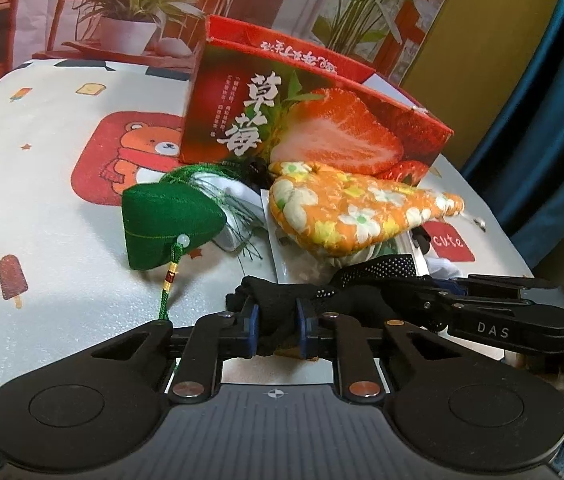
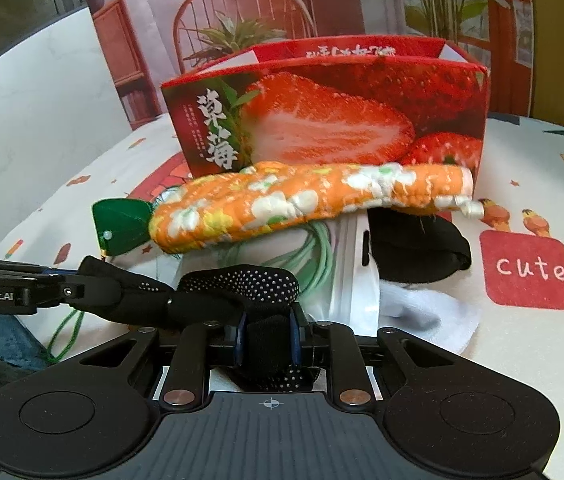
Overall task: Organize soft objects
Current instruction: 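Close the left tool on the black dotted cloth while the right tool grasps it too, then lift the black dotted cloth with both tools and carry it over the red box, then open both tools to drop the black cloth into the red box, then move both tools down to the orange floral oven mitt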
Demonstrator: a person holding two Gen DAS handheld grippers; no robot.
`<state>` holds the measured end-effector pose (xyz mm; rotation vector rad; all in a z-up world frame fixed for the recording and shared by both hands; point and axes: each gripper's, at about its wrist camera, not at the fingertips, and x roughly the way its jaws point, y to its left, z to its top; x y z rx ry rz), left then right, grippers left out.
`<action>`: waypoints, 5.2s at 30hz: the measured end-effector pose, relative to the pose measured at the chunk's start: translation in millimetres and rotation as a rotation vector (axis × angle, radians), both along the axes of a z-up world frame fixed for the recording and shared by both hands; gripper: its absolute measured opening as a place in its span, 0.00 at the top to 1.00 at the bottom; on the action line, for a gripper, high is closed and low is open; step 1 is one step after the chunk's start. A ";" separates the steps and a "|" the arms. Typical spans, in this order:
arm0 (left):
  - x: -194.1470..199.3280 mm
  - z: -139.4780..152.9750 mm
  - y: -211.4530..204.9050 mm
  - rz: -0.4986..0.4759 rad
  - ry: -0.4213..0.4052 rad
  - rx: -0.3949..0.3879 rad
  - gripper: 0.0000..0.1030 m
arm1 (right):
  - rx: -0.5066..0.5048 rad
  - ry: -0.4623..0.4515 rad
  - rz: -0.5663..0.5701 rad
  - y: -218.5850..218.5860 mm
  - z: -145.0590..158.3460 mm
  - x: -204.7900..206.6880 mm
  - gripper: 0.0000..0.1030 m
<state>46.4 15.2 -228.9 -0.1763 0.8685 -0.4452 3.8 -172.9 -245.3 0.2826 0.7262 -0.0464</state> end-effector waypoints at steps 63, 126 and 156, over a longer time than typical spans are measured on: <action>101.8 131.2 -38.4 0.026 -0.360 -0.044 0.82 | -0.046 -0.315 -0.035 -81.5 140.2 79.0 0.84; 206.9 110.9 -48.5 0.088 -0.280 0.150 0.16 | -0.123 -0.081 -0.147 -157.0 129.0 196.5 0.01; 64.0 53.6 -36.7 0.052 -0.165 0.110 0.15 | -0.150 -0.174 -0.068 -68.3 71.5 53.0 0.03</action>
